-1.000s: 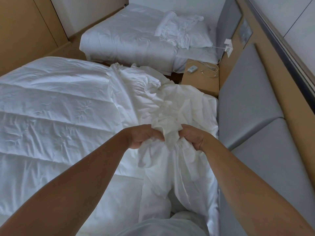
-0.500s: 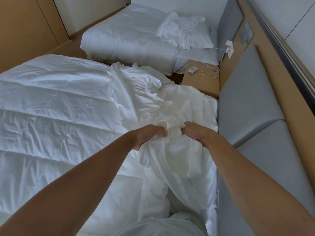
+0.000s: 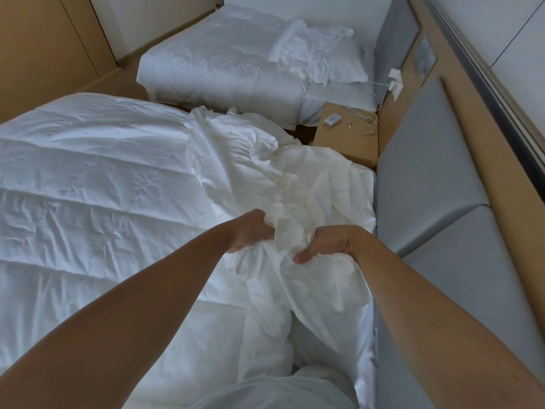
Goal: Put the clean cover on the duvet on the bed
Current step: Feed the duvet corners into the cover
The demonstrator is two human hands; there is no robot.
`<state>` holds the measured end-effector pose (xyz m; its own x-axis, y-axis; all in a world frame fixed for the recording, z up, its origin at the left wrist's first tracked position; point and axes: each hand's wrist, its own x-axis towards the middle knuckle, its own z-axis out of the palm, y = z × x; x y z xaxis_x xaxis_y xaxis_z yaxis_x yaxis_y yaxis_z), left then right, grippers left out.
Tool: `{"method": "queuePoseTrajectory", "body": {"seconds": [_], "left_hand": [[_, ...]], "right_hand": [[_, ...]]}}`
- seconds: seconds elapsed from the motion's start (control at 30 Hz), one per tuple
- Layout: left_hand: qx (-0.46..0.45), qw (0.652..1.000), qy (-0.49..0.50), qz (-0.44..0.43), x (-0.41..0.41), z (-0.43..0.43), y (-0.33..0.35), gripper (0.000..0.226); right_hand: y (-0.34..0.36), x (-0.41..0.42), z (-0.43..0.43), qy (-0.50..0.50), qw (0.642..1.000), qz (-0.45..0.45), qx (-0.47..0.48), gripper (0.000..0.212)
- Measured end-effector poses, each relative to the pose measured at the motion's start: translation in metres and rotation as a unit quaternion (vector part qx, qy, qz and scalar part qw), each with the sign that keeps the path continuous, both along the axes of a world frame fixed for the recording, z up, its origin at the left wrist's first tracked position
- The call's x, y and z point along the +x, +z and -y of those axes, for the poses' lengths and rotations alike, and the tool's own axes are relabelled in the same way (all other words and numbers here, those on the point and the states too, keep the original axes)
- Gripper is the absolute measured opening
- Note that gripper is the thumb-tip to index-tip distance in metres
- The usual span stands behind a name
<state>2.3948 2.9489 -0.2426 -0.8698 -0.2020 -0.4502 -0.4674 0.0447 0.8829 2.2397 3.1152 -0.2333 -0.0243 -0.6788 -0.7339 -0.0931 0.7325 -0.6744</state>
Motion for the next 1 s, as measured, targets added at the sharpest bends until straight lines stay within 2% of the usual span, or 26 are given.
{"method": "queuePoseTrajectory", "body": {"seconds": [0.07, 0.13, 0.23, 0.3, 0.37, 0.43, 0.5, 0.6, 0.7, 0.77, 0.83, 0.9, 0.93, 1.0], "left_hand": [[0.026, 0.999, 0.03, 0.01, 0.001, -0.002, 0.0, 0.028], [0.076, 0.997, 0.023, 0.02, 0.003, -0.004, 0.002, 0.036], [0.144, 0.989, -0.012, 0.025, 0.006, -0.004, 0.004, 0.04], [0.152, 0.987, -0.049, 0.025, 0.007, -0.004, 0.005, 0.044], [0.141, 0.986, -0.083, 0.016, 0.009, -0.004, 0.004, 0.042], [0.128, 0.986, -0.105, -0.002, 0.01, -0.007, 0.005, 0.042], [0.119, 0.987, -0.104, -0.013, 0.011, -0.01, 0.005, 0.043], [0.117, 0.99, -0.07, -0.028, 0.01, -0.01, 0.004, 0.04], [0.093, 0.995, 0.003, -0.026, 0.008, -0.006, 0.002, 0.043], [0.077, 0.996, 0.025, -0.023, 0.006, -0.005, 0.002, 0.036], [0.062, 0.997, 0.038, -0.027, 0.005, -0.005, 0.001, 0.033], [0.075, 0.996, 0.042, -0.024, 0.01, -0.004, -0.002, 0.036], [0.091, 0.995, 0.026, -0.013, 0.013, -0.003, -0.002, 0.037], [0.12, 0.991, -0.047, 0.025, 0.019, -0.002, -0.004, 0.037]], "right_hand": [[0.001, 0.0, -0.001, 0.01, 1.0, -0.004, -0.005, 0.035], [0.002, -0.002, -0.001, -0.058, 0.997, 0.022, -0.042, 0.038], [-0.001, -0.003, -0.002, -0.168, 0.98, 0.038, -0.098, 0.032], [-0.001, 0.001, 0.001, -0.188, 0.976, -0.018, -0.106, 0.025], [-0.003, 0.003, 0.006, -0.149, 0.972, -0.146, -0.106, 0.023], [-0.004, 0.002, 0.01, -0.111, 0.96, -0.231, -0.115, 0.029], [0.0, 0.002, 0.011, -0.069, 0.951, -0.274, -0.127, 0.03], [0.009, -0.001, 0.012, 0.01, 0.948, -0.306, -0.084, 0.033], [0.01, -0.002, 0.008, 0.017, 0.974, -0.222, -0.039, 0.042], [0.011, 0.001, 0.003, 0.01, 0.987, -0.154, -0.033, 0.045], [0.013, -0.001, -0.002, -0.041, 0.998, -0.041, -0.002, 0.042], [0.013, -0.002, -0.006, -0.026, 0.998, 0.063, 0.017, 0.035], [0.011, -0.003, -0.007, -0.02, 0.997, 0.074, 0.014, 0.038], [0.003, -0.003, -0.008, -0.07, 0.996, 0.06, -0.013, 0.039]]}}
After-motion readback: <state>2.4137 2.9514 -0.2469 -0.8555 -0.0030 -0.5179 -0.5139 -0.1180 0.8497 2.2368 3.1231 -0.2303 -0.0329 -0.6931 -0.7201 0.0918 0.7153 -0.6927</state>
